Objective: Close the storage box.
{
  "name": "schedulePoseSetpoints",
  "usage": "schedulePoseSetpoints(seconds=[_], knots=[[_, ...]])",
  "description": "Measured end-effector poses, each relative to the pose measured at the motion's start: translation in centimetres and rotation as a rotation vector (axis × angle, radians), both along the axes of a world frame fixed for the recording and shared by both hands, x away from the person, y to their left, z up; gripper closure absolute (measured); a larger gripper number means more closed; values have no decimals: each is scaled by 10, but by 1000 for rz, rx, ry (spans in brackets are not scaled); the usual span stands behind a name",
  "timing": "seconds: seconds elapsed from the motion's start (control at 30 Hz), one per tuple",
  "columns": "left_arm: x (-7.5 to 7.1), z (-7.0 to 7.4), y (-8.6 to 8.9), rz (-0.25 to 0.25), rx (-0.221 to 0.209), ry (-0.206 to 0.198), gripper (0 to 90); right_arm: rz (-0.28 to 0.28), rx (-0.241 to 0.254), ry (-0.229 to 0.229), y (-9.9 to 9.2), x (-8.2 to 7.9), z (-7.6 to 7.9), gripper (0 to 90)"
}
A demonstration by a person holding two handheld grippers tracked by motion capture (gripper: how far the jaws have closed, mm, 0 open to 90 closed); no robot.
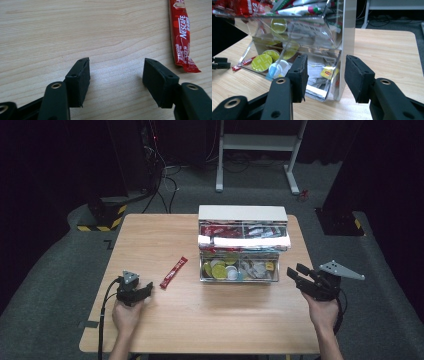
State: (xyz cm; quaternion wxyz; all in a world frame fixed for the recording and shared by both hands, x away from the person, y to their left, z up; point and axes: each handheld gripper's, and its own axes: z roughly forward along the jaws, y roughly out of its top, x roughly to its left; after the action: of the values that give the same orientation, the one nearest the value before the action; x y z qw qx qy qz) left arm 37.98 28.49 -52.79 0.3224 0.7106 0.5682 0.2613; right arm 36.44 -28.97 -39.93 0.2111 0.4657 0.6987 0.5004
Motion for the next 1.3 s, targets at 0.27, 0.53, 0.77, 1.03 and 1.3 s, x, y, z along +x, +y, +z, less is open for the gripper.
schedulePoseSetpoints(seconds=[0.27,0.53,0.77,1.03,1.3], knots=[[0,0,0,-1,0,1,389,-22,-34,7,1,-5,-10,535],[0,0,0,-1,-1,2,387,-28,-54,25,4,-6,-23,533],[0,0,0,-2,-1,2,386,-36,-45,47,5,-8,-39,534],[0,0,0,-2,-1,2,385,-56,-92,58,8,-10,-53,534],[0,0,0,-2,-2,2,385,-71,-138,92,13,-7,-66,548]])
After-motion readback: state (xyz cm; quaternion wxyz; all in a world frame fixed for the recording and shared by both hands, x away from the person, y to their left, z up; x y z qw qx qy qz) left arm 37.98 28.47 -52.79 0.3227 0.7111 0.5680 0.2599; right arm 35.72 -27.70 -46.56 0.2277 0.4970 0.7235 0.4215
